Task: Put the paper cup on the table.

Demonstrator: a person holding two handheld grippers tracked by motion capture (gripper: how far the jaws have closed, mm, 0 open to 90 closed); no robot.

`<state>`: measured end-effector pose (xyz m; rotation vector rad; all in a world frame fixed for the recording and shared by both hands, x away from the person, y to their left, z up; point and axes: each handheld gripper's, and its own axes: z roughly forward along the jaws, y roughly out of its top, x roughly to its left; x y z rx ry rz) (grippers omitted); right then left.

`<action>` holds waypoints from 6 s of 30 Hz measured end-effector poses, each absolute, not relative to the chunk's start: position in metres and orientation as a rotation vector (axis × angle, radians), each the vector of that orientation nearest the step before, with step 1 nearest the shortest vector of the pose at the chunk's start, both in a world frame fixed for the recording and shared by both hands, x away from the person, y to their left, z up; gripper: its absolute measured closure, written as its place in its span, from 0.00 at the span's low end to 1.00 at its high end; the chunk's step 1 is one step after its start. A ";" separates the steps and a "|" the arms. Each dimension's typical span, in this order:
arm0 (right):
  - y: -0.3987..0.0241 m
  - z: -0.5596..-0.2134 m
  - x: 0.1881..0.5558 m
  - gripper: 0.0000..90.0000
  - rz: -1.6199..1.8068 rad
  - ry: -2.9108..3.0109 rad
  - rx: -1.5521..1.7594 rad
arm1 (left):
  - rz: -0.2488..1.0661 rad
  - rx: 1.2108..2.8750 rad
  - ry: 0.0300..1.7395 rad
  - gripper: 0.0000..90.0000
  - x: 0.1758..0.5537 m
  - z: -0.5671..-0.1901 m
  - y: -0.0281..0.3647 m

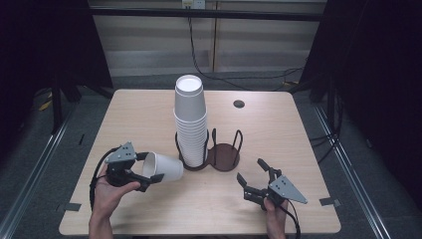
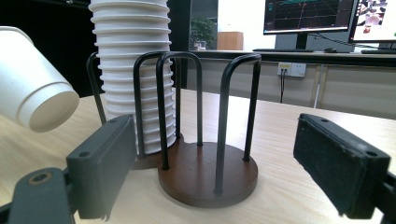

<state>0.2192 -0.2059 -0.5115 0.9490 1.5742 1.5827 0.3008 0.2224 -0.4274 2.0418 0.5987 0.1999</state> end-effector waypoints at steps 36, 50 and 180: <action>-0.207 -0.512 0.218 0.15 1.602 1.591 0.931 | 0.355 2.275 0.736 0.12 0.363 -0.385 0.240; -0.207 -0.512 0.219 0.15 1.605 1.594 0.930 | 0.301 2.431 0.806 0.12 0.387 -0.393 0.238; -0.208 -0.512 0.217 0.15 1.621 1.606 0.915 | 0.493 1.802 0.758 0.18 0.286 -0.412 0.266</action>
